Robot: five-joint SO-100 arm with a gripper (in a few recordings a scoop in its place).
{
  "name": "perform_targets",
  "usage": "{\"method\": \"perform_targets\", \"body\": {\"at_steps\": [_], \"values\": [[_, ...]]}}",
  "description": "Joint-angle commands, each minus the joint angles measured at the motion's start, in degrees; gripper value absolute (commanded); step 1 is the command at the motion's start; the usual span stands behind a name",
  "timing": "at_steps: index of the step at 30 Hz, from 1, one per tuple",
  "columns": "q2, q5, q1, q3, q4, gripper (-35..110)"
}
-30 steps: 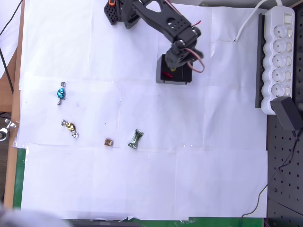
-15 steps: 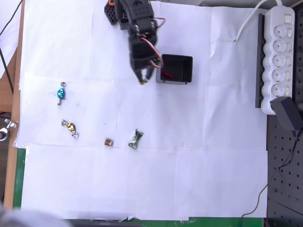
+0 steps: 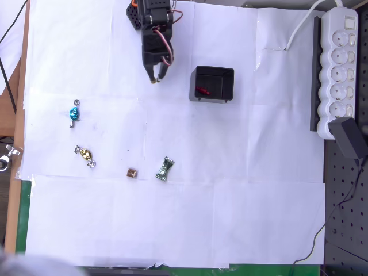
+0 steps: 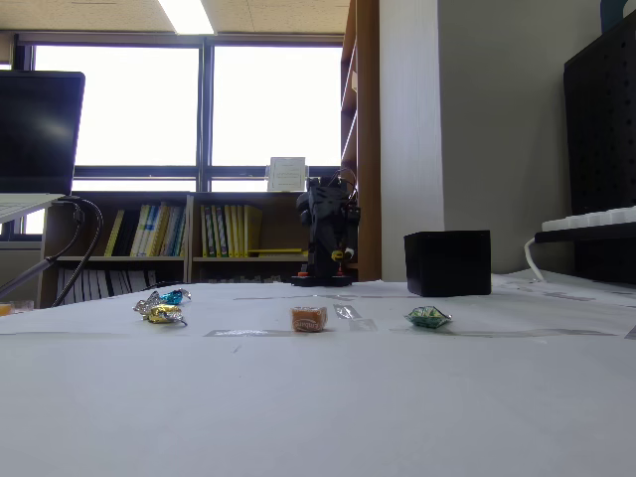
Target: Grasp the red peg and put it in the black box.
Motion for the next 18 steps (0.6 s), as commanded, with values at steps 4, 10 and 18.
{"method": "perform_targets", "body": {"at_steps": [4, 10, 18], "values": [[-4.2, 1.6, 0.3, -0.5, 5.4, 0], [-8.0, 0.0, 1.1, -6.3, 6.6, 0], [-12.8, 0.3, 0.7, -10.5, 12.7, 0]]}}
